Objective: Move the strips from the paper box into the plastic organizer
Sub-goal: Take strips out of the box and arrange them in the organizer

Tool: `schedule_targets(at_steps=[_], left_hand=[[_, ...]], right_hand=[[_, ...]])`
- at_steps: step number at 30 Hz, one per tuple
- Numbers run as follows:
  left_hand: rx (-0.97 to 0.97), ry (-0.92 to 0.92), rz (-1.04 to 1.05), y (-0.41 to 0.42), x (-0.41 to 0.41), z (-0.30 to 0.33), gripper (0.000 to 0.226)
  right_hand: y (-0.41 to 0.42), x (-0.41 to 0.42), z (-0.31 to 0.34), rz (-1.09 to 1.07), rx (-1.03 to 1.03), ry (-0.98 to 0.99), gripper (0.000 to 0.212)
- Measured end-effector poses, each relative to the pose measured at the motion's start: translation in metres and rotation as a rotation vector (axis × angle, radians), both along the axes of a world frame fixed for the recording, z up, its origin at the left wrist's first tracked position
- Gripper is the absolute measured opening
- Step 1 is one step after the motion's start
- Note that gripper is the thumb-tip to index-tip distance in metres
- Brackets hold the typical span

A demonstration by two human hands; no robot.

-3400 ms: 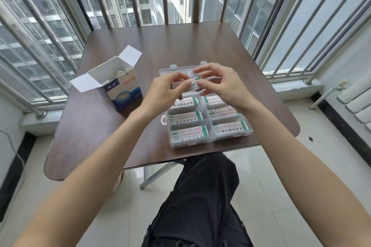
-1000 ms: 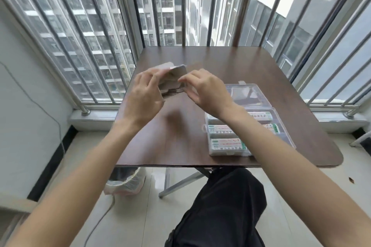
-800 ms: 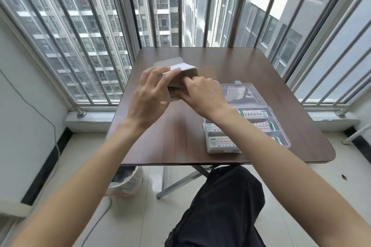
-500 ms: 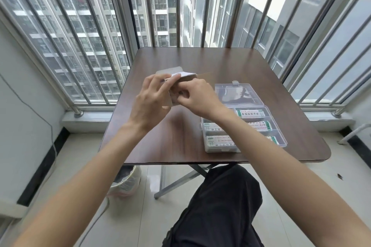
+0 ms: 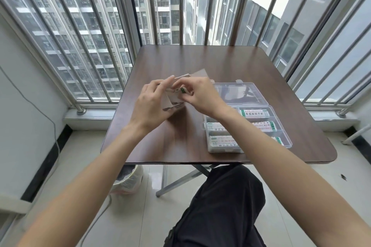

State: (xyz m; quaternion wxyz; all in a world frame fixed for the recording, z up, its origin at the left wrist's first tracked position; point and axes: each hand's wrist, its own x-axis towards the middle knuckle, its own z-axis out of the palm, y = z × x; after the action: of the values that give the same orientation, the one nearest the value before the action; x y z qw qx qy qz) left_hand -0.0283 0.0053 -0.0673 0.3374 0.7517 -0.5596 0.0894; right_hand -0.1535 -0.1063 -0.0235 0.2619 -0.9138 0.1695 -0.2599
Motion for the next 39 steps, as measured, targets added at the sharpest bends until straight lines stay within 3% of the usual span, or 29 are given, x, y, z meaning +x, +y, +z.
schedule_targets(at_steps=[3,5,10,16,23,25,28,30,34,36,39], left_hand=[[0.044,0.133,0.060,0.001,0.006,0.001,0.081],[0.069,0.190,0.062,0.002,0.009,0.004,0.084],[0.141,0.237,0.047,0.000,0.014,0.015,0.089],[0.241,0.356,0.095,-0.002,0.031,0.020,0.099],[0.322,0.432,0.053,0.002,0.044,0.021,0.111],[0.215,0.321,0.078,0.007,0.039,0.028,0.109],[-0.134,0.252,0.047,0.010,0.015,0.044,0.075],[-0.157,0.461,-0.083,0.003,-0.013,0.054,0.069],[0.045,1.058,-0.288,-0.027,-0.058,0.053,0.068],[0.015,1.130,-0.339,-0.040,-0.067,0.045,0.059],[-0.021,1.057,-0.332,-0.055,-0.076,0.035,0.037]], right_hand=[[-0.008,0.000,0.001,-0.146,-0.028,0.010,0.012],[-0.015,0.002,-0.001,-0.233,-0.028,0.040,0.016],[-0.021,0.008,0.002,-0.259,0.003,-0.020,0.017],[-0.031,0.007,0.006,-0.215,0.396,-0.316,0.011],[-0.035,0.004,0.005,-0.258,0.628,-0.419,0.012],[-0.035,-0.003,0.003,-0.257,0.667,-0.442,0.011],[-0.032,-0.019,-0.001,-0.250,0.708,-0.514,0.012],[-0.028,-0.032,-0.003,-0.248,0.717,-0.555,0.012],[-0.019,-0.054,-0.006,-0.266,0.643,-0.561,0.018],[-0.019,-0.066,-0.009,-0.296,0.563,-0.526,0.021],[-0.022,-0.087,-0.015,-0.347,0.507,-0.484,0.017]])
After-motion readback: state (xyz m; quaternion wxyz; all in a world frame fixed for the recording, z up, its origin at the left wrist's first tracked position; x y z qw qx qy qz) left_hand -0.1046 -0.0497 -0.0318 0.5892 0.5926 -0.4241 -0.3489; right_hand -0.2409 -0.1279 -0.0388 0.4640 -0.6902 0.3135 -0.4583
